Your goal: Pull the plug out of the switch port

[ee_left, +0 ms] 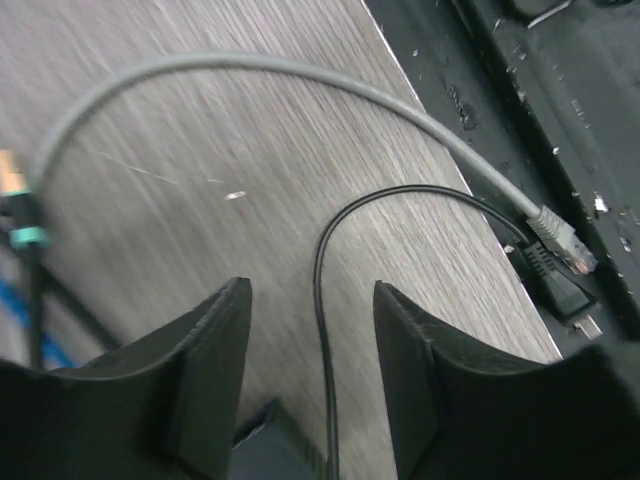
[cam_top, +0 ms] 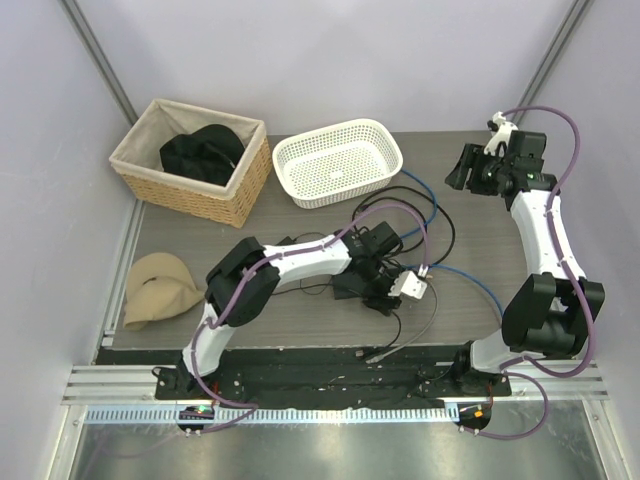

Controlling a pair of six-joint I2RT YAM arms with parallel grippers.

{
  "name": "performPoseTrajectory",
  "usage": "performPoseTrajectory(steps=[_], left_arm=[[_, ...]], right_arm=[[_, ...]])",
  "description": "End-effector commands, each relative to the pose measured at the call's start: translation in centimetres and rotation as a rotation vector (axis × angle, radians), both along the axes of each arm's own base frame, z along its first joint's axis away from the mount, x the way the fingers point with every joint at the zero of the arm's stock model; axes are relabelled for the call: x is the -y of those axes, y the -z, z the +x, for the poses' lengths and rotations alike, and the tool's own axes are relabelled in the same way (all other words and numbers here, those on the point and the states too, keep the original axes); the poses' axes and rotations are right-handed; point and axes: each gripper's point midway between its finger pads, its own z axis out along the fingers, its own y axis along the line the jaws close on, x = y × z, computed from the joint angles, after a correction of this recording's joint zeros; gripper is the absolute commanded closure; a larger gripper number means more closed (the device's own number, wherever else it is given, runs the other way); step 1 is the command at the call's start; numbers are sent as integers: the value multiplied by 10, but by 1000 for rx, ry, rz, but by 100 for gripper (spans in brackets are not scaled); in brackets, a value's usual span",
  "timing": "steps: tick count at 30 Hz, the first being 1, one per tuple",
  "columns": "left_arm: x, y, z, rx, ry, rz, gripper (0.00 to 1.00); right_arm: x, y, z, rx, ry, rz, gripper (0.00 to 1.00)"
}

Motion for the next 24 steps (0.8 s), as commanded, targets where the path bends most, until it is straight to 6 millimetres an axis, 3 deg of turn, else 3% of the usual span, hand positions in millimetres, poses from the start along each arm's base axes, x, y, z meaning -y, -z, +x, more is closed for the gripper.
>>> performPoseTrajectory(steps=[1,5,8,9,11,12,14,15,17,19,20,21,23,24], left_arm=[[1,16,5,41,-13,29,47],[-23,37,0,48,25,146,53],[-33,47,-2,44,24,188,64],[-33,48,-3,49,26,194,75],[-33,45,2,72,12,200,85],[-32,42,4,77,6,199,96],[-21,13,4,24,-39,126,100],[-15,-5,16,-7,-84,63,100],[-2,-58,25,-129,-183,-36,100],[-6,-103,43,-160,-233,-85,100],[-13,-122,49,-132,-251,-101,100],[-32,-127,65,-115,-315,-70,100],[-57,-145,86,-148,-439,-72,100],[-84,-163,116,-122,-560,-102,100]], right_arm=[[-7,-16,-1,56,-13,39,35],[-10,-12,-3,46,-13,67,35],[-11,-12,-5,47,-24,71,35],[-12,-12,-6,46,-24,72,35],[-12,-10,-6,44,-17,81,35],[-12,-8,-5,44,-14,86,35],[-13,-10,-4,48,-7,98,35],[-13,-11,-2,52,-6,98,35],[-12,-11,2,50,-13,97,36],[-13,-17,9,55,-30,93,36],[-11,-7,15,26,-29,93,36],[-10,-16,21,35,-30,91,36],[-10,-9,30,14,-35,102,36],[-9,-16,35,28,-33,109,36]])
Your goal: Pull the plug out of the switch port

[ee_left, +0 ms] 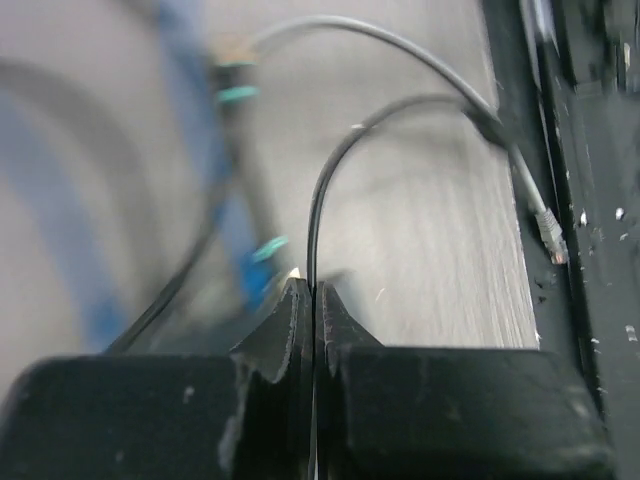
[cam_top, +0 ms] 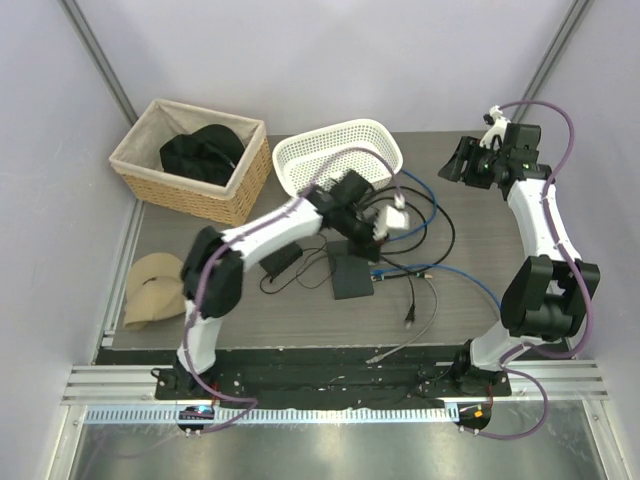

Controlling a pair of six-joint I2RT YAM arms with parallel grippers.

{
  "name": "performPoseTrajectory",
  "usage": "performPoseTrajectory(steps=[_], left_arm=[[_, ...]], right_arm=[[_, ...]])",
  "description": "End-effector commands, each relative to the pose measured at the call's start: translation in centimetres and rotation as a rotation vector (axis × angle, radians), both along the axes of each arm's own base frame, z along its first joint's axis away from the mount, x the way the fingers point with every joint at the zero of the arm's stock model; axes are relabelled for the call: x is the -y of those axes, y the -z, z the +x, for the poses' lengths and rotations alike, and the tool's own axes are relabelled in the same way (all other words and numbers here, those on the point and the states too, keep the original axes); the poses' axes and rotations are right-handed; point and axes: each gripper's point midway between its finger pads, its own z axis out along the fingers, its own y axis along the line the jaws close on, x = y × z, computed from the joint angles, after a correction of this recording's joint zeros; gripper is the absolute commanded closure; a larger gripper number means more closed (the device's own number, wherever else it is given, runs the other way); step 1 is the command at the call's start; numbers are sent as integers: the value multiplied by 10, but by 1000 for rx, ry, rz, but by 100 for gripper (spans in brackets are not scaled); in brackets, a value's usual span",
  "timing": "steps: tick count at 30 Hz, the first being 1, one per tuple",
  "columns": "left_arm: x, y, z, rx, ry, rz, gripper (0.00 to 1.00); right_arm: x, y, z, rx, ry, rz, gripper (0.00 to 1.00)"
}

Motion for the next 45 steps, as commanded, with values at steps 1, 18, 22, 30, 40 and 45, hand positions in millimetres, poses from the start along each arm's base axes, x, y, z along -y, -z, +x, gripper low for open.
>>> performPoseTrajectory(steps=[1,18,22,30,40,45], left_arm=[[-75,-109,63,19,-350,-104,100],[-300,-8,119,282,-925,482,88],[-301,-34,135,322,-1018,448,44],[-222,-116,133,32,-1059,12,32],[-198,-104,131,-135,-1082,-87,32],[-199,-120,139,-70,-1064,-101,32]], right_arm=[[0,-24,26,62,-17,17,36],[-17,-12,36,73,-60,2,36],[-33,-21,27,112,-160,-33,35],[-135,37,-50,-35,-705,-182,35],[-161,140,-94,-302,-1002,-423,39],[-165,139,-76,-294,-959,-432,40]])
